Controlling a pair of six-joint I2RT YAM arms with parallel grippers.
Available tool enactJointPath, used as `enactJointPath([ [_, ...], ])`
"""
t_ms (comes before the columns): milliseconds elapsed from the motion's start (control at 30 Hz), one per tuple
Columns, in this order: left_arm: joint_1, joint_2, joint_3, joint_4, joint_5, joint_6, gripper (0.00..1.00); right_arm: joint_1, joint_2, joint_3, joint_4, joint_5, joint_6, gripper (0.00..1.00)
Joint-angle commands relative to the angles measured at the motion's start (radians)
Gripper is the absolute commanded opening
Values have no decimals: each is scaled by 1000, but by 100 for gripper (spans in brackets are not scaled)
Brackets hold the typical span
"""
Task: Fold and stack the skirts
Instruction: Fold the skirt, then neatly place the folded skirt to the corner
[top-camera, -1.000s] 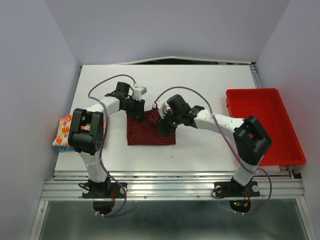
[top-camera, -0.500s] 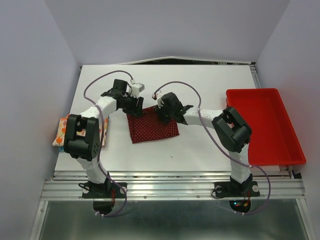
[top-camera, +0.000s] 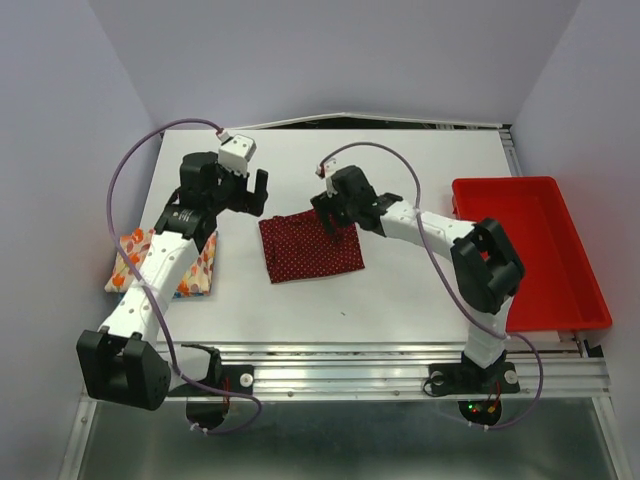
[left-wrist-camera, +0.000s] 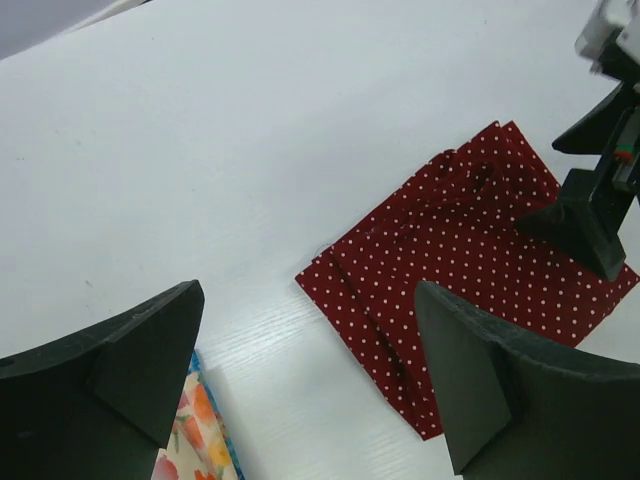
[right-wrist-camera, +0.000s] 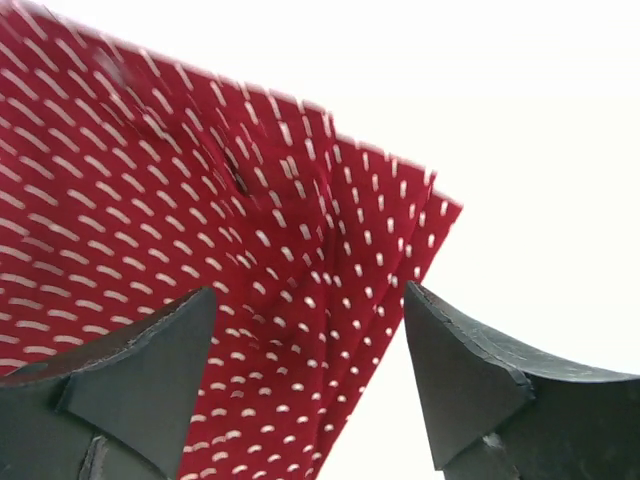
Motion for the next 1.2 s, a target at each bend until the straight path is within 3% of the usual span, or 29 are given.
enactJointPath([
  [0,37,6,-19,3,26,-70,98,-1,-45,219,-59,-53,94,79],
  [133,132,-18,-49,32,123,-190,92,18,47,386,-176,-32,143,75],
  [200,160,-17,-52,26,175,-190,89,27,89,420,-191,-110,151,62],
  [367,169,-14,-65,-4,185,-165,88,27,152,402,-237,-118,107,31],
  [533,169,-14,-117,9,209,-154,88,16,110,276,-199,-192,44,24],
  [667,169,14,-137,22,235,-180,86,-11,188,288,-194,-175,28,8],
  [867,169,22,-132,23,234,-176,86,-91,291,334,-148,-182,0,10],
  [1000,169,34,-134,20,228,-173,89,-91,287,404,-147,-268,-2,24],
  [1067,169,32,-132,20,212,-190,91,-91,256,472,-177,-352,53,40],
  [1167,169,5,-146,39,176,-248,91,-91,201,552,-207,-411,126,42],
])
